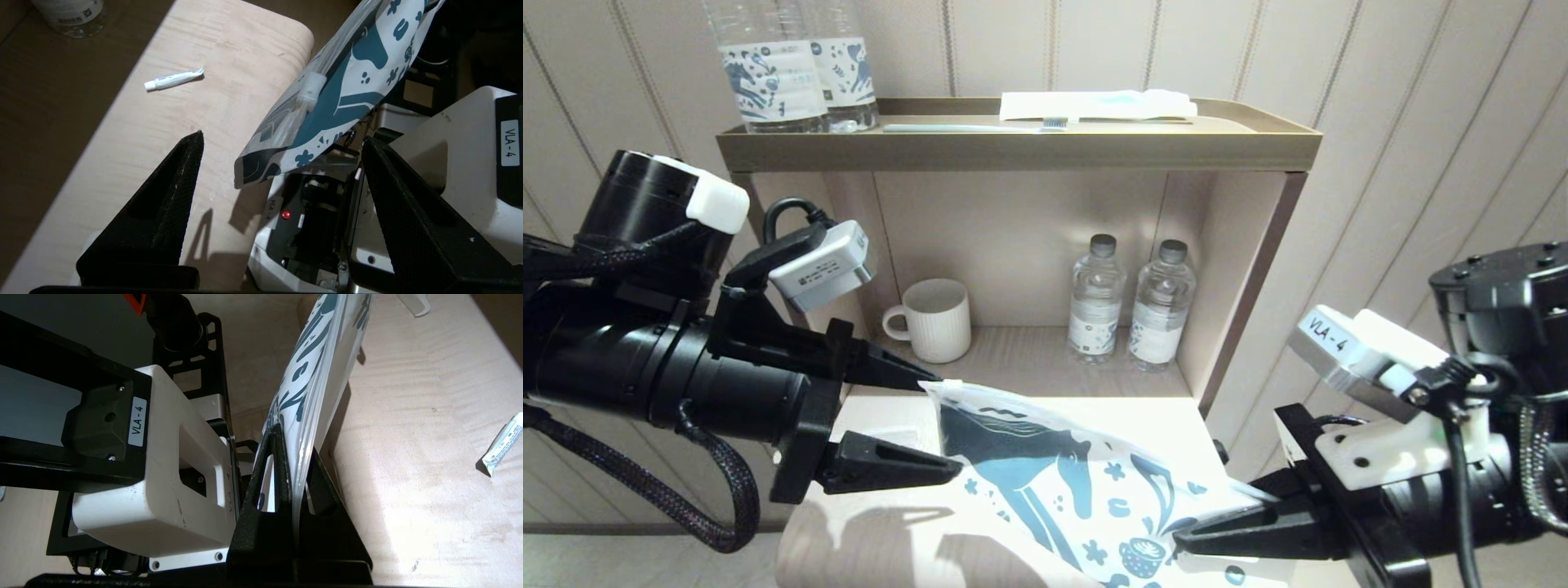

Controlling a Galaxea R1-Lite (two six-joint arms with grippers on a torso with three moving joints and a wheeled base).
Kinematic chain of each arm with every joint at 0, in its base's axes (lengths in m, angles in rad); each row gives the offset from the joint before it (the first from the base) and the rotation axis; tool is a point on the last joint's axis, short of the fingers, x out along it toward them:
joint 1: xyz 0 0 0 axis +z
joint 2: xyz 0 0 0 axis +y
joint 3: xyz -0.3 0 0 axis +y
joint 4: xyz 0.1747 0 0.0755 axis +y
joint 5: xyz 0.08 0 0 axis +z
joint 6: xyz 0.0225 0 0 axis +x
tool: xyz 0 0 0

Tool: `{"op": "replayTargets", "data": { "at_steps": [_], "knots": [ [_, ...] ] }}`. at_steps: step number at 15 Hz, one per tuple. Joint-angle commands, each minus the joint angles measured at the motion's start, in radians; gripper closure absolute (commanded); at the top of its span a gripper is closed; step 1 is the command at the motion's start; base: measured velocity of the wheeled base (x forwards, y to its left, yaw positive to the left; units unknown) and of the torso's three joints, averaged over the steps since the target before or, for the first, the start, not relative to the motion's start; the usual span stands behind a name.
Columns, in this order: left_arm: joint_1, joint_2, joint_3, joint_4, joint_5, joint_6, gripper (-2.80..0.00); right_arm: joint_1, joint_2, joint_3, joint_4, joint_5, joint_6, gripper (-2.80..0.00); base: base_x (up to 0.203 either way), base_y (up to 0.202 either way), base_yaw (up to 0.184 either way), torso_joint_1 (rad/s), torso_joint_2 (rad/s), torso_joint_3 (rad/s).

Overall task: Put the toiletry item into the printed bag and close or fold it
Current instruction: Open the storage bag

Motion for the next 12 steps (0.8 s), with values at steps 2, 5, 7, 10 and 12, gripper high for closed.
{"op": "replayTargets", "data": {
  "at_steps": [2, 5, 7, 10, 12],
  "knots": [
    [0.005, 0.019, 0.005, 0.000, -0.017, 0.002, -2.80, 0.021, -0.003, -0.007, 0.003, 0.005, -0.001, 0.00, 0.000, 0.000, 0.000, 0.000, 0.00, 0.000],
    [0.005, 0.032, -0.009, 0.000, -0.050, 0.003, -2.80, 0.035, 0.012, -0.008, 0.003, 0.004, 0.000, 0.00, 0.000, 0.000, 0.000, 0.000, 0.00, 0.000],
    [0.005, 0.042, -0.015, 0.000, -0.055, 0.005, -2.80, 0.044, 0.014, -0.004, 0.004, 0.002, 0.001, 0.00, 0.000, 0.000, 0.000, 0.000, 0.00, 0.000],
    [0.005, 0.046, -0.010, 0.001, -0.082, 0.011, -2.80, 0.045, 0.028, -0.018, 0.004, 0.002, 0.001, 0.00, 0.000, 0.000, 0.000, 0.000, 0.00, 0.000],
    [0.005, 0.053, -0.010, 0.002, -0.084, 0.031, -2.80, 0.053, 0.038, -0.025, 0.004, 0.000, 0.001, 0.00, 0.000, 0.000, 0.000, 0.000, 0.00, 0.000]
  ]
}}
